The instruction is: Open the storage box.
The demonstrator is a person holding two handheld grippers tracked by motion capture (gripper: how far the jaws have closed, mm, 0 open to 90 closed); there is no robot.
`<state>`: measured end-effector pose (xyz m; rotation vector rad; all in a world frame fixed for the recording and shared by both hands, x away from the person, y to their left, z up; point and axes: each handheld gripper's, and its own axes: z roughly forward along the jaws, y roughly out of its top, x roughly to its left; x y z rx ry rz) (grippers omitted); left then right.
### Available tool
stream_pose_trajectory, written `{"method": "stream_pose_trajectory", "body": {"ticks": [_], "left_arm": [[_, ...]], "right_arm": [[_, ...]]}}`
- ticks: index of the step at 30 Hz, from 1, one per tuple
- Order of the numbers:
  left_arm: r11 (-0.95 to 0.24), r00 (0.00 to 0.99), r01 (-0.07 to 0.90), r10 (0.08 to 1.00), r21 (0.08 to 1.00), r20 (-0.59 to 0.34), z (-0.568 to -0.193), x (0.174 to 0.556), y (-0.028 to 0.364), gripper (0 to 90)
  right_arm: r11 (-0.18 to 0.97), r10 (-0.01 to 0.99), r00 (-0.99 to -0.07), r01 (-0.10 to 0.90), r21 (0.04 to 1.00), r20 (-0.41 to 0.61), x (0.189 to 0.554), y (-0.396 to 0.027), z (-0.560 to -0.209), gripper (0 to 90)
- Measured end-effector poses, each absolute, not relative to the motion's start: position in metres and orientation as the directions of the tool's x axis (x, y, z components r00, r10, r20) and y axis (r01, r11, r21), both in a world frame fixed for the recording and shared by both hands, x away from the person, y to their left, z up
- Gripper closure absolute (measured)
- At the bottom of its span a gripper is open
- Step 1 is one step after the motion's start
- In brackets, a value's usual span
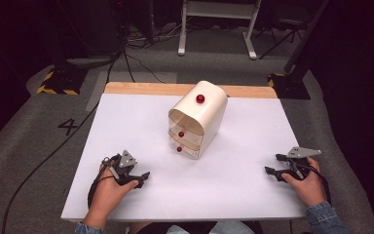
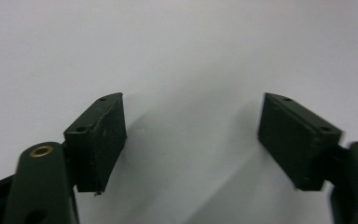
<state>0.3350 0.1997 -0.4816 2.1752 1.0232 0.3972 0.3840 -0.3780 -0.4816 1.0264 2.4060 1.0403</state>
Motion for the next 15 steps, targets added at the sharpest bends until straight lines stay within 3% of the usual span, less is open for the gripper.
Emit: {"method": "stream_pose_trajectory", "body": {"ticks": [8, 15], "left_arm": [[-0.435, 0.658, 0.489, 0.753, 0.756, 0.008, -0.462, 0.329, 0.186, 33.5], [-0.337, 0.684, 0.432, 0.727, 0.837, -0.060, -0.452, 0.321, 0.167, 38.6]], "right_arm": [[0.473, 0.725, -0.688, 0.488, 0.734, -0.011, 0.384, -0.378, -0.482, 22.8], [0.473, 0.726, -0.688, 0.486, 0.735, -0.013, 0.384, -0.378, -0.482, 22.8]]}}
